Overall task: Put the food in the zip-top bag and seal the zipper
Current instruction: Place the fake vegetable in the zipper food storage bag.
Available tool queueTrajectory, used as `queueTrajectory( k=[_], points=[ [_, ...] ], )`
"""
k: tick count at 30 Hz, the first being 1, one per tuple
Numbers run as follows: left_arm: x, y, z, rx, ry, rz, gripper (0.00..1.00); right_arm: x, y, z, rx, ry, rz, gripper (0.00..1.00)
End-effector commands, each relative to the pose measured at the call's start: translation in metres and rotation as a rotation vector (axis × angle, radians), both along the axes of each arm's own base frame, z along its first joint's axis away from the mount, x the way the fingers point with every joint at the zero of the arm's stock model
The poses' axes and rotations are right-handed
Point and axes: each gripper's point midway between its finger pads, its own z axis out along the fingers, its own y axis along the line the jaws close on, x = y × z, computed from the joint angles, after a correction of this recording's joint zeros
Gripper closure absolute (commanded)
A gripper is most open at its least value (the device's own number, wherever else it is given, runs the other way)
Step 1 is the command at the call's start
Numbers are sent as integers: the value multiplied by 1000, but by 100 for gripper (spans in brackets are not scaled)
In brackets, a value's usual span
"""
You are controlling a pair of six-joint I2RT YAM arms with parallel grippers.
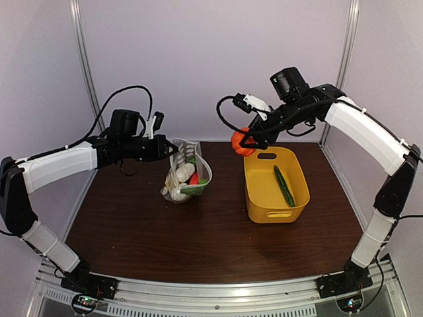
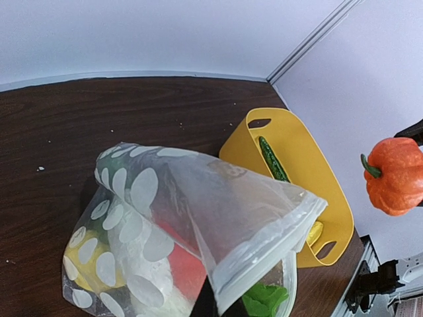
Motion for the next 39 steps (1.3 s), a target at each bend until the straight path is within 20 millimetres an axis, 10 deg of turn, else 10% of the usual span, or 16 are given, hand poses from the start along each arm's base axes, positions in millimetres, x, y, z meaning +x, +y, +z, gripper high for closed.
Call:
queueTrajectory(
  k=[1, 25, 39],
  points=[
    [3, -6, 13, -28, -81, -51, 100, -24, 38, 12, 26, -4, 139, 51],
    [-4, -12, 19, -67, -77, -101, 100, -55, 145, -17, 86, -70, 336, 51],
    [-6, -12, 24, -75, -84, -107, 100, -5, 159, -51, 60, -97, 197, 52]
  ],
)
